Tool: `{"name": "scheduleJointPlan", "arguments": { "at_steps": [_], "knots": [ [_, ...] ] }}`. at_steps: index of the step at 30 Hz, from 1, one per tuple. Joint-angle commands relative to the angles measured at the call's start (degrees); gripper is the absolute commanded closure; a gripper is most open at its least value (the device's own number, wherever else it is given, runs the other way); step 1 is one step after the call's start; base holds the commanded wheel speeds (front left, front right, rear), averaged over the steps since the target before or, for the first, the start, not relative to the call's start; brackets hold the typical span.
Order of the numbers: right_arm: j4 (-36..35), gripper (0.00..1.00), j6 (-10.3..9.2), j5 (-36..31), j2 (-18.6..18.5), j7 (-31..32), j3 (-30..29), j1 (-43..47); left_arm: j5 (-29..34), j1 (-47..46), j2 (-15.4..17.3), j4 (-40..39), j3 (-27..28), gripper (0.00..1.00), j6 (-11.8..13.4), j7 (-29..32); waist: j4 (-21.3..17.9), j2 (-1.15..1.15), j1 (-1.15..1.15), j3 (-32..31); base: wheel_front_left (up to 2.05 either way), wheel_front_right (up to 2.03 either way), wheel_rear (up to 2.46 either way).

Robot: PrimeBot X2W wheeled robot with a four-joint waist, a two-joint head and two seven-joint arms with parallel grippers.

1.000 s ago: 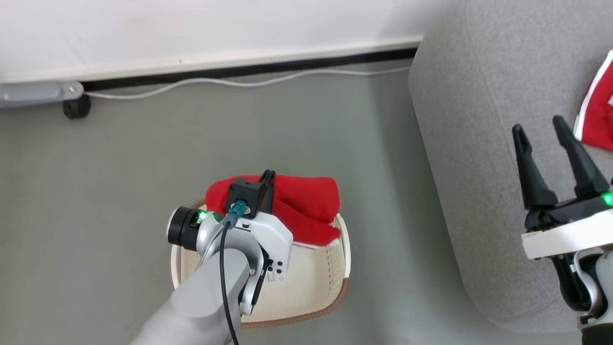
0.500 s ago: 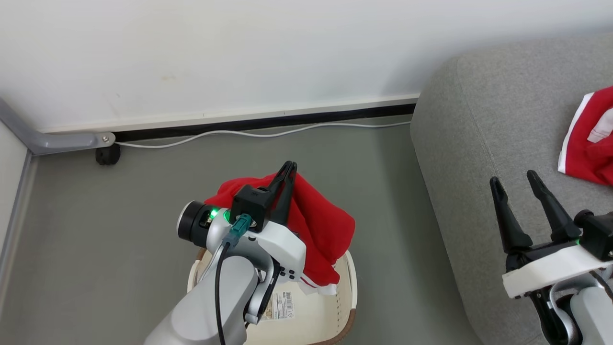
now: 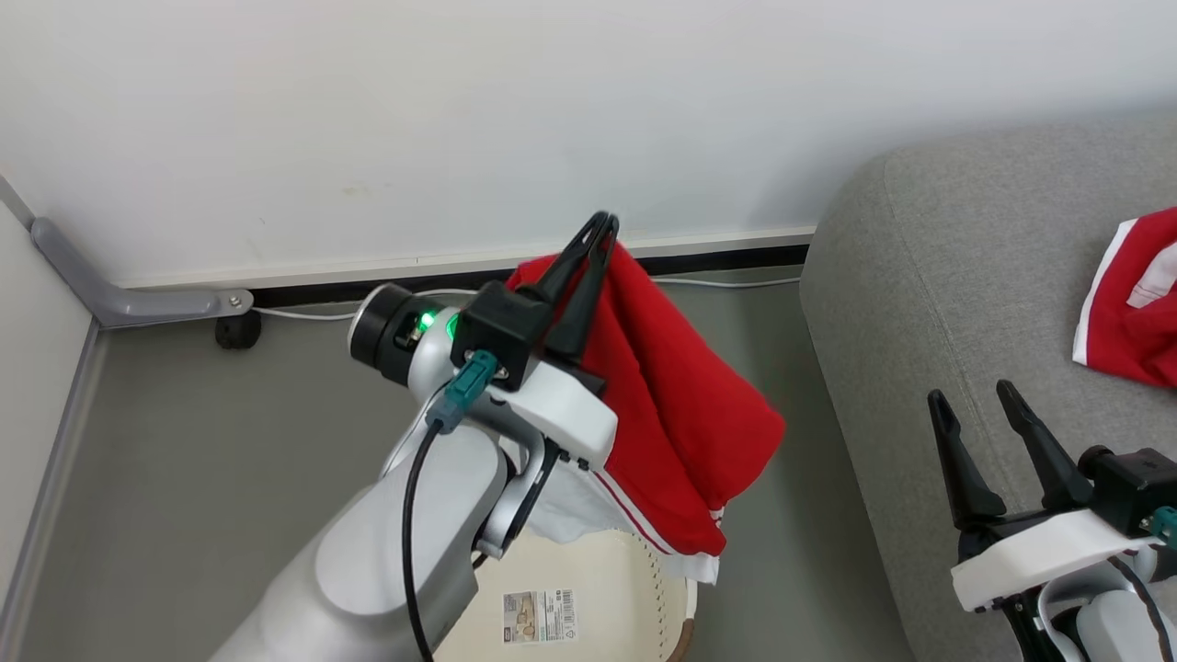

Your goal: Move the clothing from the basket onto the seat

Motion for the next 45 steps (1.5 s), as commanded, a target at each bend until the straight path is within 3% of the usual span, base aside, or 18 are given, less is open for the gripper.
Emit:
{"name": "scheduleJointPlan", "arguments": {
  "at_steps": [1, 19, 28, 33, 39, 45],
  "knots": [
    [-1.0, 0.00, 0.16, -0.5, -0.5, -0.3, 0.8, -0.2, 0.5, -4.4, 1.0, -2.6, 1.9, 1.00, -0.6, 0.3, 0.0, 0.00, 0.00, 0.0, 0.00, 0.00, 0.00],
    [-2.5, 0.00, 0.16, 0.6, 0.7, -0.3, 2.7, -1.2, 1.5, -11.5, 2.0, -5.4, 1.7, 1.00, -1.4, 3.1, -0.7, 0.00, 0.00, 0.1, 0.00, 0.00, 0.00],
    [-13.9, 0.00, 0.16, 4.8, -1.9, -0.3, 11.1, -5.5, 1.2, -11.8, 1.2, -4.1, 0.8, 1.00, -1.7, 2.5, -0.8, 0.00, 0.00, 0.7, 0.00, 0.00, 0.00],
    [-16.3, 0.00, 0.16, 5.8, -3.9, -0.3, 16.6, -8.1, 1.0, -12.2, 0.8, -3.5, 0.4, 1.00, -1.9, 2.2, -0.6, 0.00, 0.00, 1.0, 0.00, 0.00, 0.00],
    [-15.0, 0.00, 0.16, 5.8, -5.8, -0.3, 23.6, -12.7, 0.7, -12.7, 0.1, -2.5, -0.1, 1.00, -2.1, 1.7, 0.1, 0.00, 0.00, 1.2, 0.00, 0.00, 0.00],
    [-10.5, 0.00, 0.16, 3.8, -4.6, -0.3, 27.3, -16.5, 0.4, -12.7, -0.3, -1.8, -0.6, 1.00, -2.4, 1.2, 1.0, 0.00, 0.00, 0.9, 0.00, 0.00, 0.00]
  ]
}}
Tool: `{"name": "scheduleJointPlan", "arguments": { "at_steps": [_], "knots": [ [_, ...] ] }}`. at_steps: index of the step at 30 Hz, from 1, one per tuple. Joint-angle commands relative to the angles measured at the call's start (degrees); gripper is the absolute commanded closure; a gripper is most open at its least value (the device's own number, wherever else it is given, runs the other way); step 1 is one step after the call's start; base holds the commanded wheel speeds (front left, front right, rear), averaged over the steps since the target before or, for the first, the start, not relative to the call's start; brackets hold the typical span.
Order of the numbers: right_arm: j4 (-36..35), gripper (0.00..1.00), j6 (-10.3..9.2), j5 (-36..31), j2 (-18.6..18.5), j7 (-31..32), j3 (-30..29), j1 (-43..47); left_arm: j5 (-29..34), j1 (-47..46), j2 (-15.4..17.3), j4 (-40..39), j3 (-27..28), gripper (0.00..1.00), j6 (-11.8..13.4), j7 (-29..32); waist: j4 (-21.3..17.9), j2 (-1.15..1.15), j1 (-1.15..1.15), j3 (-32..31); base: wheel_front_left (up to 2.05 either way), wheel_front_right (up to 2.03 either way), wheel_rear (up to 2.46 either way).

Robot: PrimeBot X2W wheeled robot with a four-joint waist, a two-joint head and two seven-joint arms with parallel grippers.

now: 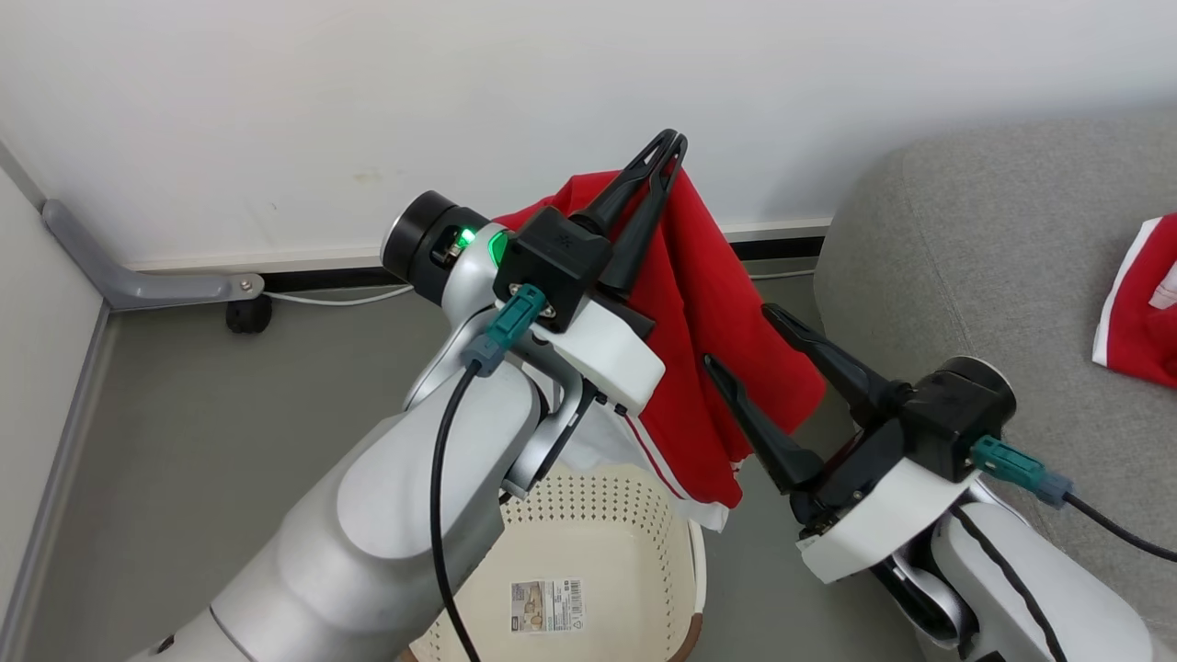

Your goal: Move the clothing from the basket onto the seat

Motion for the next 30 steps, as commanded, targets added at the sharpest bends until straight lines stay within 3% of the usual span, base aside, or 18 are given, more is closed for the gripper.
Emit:
{"name": "scheduleJointPlan", "arguments": {
  "at_steps": [1, 14, 22, 23, 24, 25, 30],
  "knots": [
    [-0.4, 0.00, 0.16, -0.6, 0.4, -0.3, 0.7, -1.5, -0.2, -3.2, 0.8, -1.1, 1.8, 1.00, -0.1, -0.5, 0.3, 0.00, 0.00, -0.1, 0.00, 0.00, 0.00],
    [11.6, 0.00, 0.16, -7.4, 5.9, -0.3, 5.1, -6.8, -0.8, -3.4, -0.6, -1.0, 0.0, 1.00, 0.0, -1.2, 2.5, 0.00, 0.00, 0.1, 0.00, 0.00, 0.00],
    [18.5, 0.00, 0.16, -9.7, 10.7, -0.3, 4.5, -10.0, -1.2, -3.7, -1.4, -0.9, -1.5, 1.00, 0.4, -1.5, 3.6, 0.00, 0.00, 0.6, 0.00, 0.00, 0.00],
    [19.3, 0.19, 0.16, -9.8, 11.1, -0.3, 4.2, -10.3, -1.3, -3.7, -1.5, -0.9, -1.7, 1.00, 0.4, -1.6, 3.7, 0.00, 0.00, 0.7, 0.00, 0.00, 0.00],
    [19.9, 0.55, 0.16, -9.9, 11.5, -0.3, 4.0, -10.6, -1.3, -3.7, -1.6, -0.9, -1.9, 1.00, 0.5, -1.6, 3.8, 0.00, 0.00, 0.8, 0.00, 0.00, 0.00],
    [20.4, 1.00, 0.16, -10.0, 11.8, -0.3, 3.6, -10.7, -1.5, -3.7, -1.7, -0.8, -2.0, 1.00, 0.5, -1.7, 3.8, 0.00, 0.00, 0.8, 0.00, 0.00, 0.00],
    [20.5, 1.00, 0.16, -9.7, 12.5, -0.3, 2.9, -11.1, -1.8, -3.8, -1.9, -0.5, -2.4, 1.00, 0.9, -1.9, 3.9, 0.00, 0.00, 1.2, 0.00, 0.00, 0.00]
  ]
}}
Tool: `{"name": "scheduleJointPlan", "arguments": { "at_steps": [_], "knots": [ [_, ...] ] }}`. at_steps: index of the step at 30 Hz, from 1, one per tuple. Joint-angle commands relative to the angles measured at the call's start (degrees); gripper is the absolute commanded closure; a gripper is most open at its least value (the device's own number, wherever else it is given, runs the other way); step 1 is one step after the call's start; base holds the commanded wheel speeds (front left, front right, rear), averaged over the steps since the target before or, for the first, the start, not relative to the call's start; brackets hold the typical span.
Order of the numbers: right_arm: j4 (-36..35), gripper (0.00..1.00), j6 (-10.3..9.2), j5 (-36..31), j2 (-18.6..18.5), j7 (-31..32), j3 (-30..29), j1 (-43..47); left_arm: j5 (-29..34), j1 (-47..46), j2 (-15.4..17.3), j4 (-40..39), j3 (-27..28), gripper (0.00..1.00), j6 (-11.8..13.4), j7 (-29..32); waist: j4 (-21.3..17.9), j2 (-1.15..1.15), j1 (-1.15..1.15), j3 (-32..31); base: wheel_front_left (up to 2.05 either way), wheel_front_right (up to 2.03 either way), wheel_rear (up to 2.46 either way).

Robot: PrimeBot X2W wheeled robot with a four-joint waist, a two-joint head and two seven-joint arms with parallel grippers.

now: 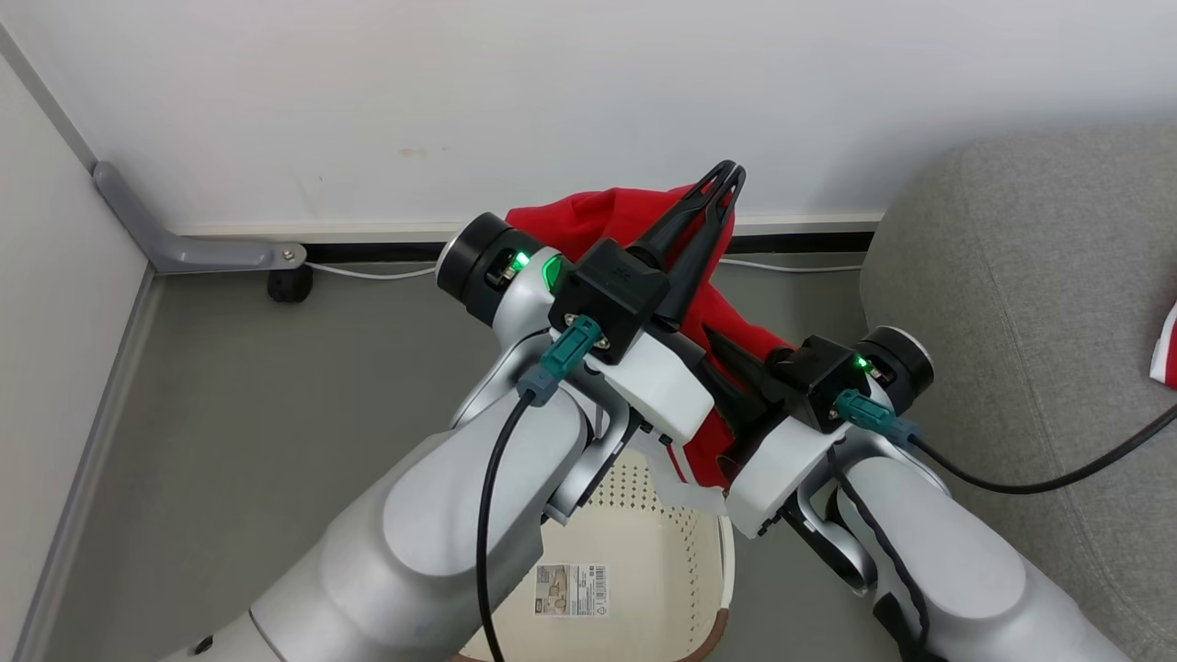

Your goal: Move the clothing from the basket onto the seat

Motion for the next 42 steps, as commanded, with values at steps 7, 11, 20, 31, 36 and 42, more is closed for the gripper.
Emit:
{"name": "scheduleJointPlan", "arguments": {
  "at_steps": [7, 11, 20, 31, 36, 42],
  "knots": [
    [-3.3, 1.00, 0.16, 0.7, -0.2, -0.3, -0.8, -0.5, -0.8, -3.4, 0.6, -0.3, 1.8, 0.00, 0.8, -1.0, -0.8, 0.00, 0.00, 0.6, 0.00, 0.00, 0.00],
    [-4.2, 1.00, 0.16, 1.2, -0.9, -0.3, -1.3, -0.1, -1.1, -3.2, 0.6, 0.5, 1.8, 0.00, 0.7, -1.3, -1.2, 0.00, 0.00, 0.8, 0.00, 0.00, 0.00],
    [-8.4, 1.00, 0.16, 2.6, -2.8, -0.3, -6.4, 1.4, -1.8, -2.3, 1.1, 2.4, 1.6, 0.00, -0.2, -1.8, -3.1, 0.00, 0.00, 1.4, 0.00, 0.00, 0.00],
    [-12.9, 1.00, 0.16, 3.2, -6.1, -0.3, -15.4, 3.0, -4.6, 1.5, 1.6, 3.7, 1.3, 0.00, -3.1, -2.5, -8.2, 0.00, 0.00, 1.3, 0.00, 0.00, 0.00],
    [-14.7, 1.00, 0.16, 3.3, -7.5, -0.3, -18.6, 3.3, -6.0, 3.0, 1.6, 4.8, 1.2, 0.00, -4.7, -2.6, -10.9, 0.00, 0.00, 1.1, 0.00, 0.00, 0.00],
    [-16.2, 1.00, 0.16, 3.5, -8.3, -0.3, -21.1, 3.7, -7.2, 4.5, 1.8, 6.5, 1.5, 0.00, -6.6, -2.9, -14.7, 0.00, 0.00, 0.5, 0.00, 0.00, 0.00]
  ]
}}
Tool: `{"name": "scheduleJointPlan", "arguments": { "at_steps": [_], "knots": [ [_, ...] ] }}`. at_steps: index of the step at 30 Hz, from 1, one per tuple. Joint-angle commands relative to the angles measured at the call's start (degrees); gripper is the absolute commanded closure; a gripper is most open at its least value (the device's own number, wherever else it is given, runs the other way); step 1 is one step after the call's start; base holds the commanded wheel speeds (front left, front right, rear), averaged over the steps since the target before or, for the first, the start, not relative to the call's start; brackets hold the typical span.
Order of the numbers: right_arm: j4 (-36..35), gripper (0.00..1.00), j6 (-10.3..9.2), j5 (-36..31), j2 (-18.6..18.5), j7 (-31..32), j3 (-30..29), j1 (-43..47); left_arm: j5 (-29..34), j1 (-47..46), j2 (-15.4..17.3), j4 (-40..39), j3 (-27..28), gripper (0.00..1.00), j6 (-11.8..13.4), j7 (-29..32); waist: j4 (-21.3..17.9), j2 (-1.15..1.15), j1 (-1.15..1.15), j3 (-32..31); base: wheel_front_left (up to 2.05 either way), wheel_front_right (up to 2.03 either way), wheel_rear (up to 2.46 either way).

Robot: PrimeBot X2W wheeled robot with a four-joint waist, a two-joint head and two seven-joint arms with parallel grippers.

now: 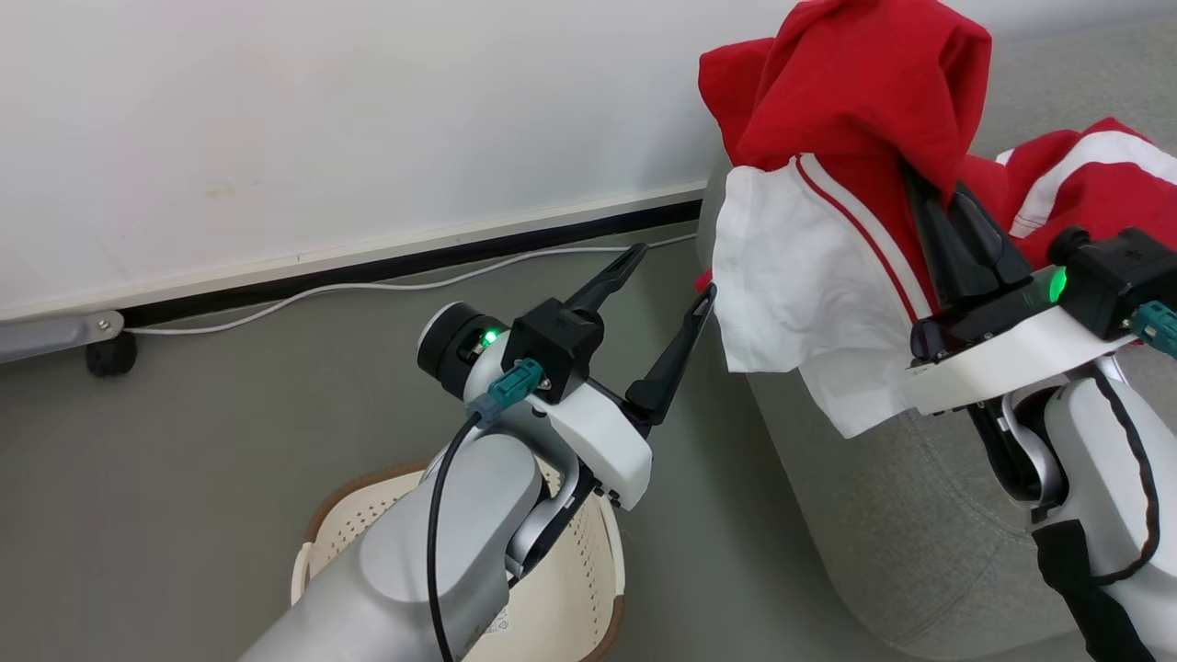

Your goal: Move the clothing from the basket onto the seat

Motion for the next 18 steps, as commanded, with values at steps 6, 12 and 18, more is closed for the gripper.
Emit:
{"name": "scheduleJointPlan", "arguments": {
  "at_steps": [6, 12, 18],
  "knots": [
    [-2.5, 1.00, 0.16, 0.6, -0.7, -0.3, -0.9, 0.6, -1.0, 0.8, 0.7, 0.1, 2.7, 0.00, -1.9, -0.7, -5.0, 0.00, 0.00, -1.0, 0.00, 0.00, 0.00],
    [-2.5, 1.00, 0.16, 0.8, -1.3, -0.3, -1.8, 0.9, -0.5, 2.8, 0.6, -0.6, 4.5, 0.00, -3.2, -0.7, -8.9, 0.00, 0.00, -1.5, 0.00, 0.00, 0.00],
    [-2.9, 1.00, 0.16, 1.0, -1.7, -0.3, -2.8, 1.3, 0.5, 5.3, 0.5, -0.5, 6.3, 0.00, -5.3, -0.8, -12.4, 0.00, 0.00, -1.9, 0.00, 0.00, 0.00]
  ]
}}
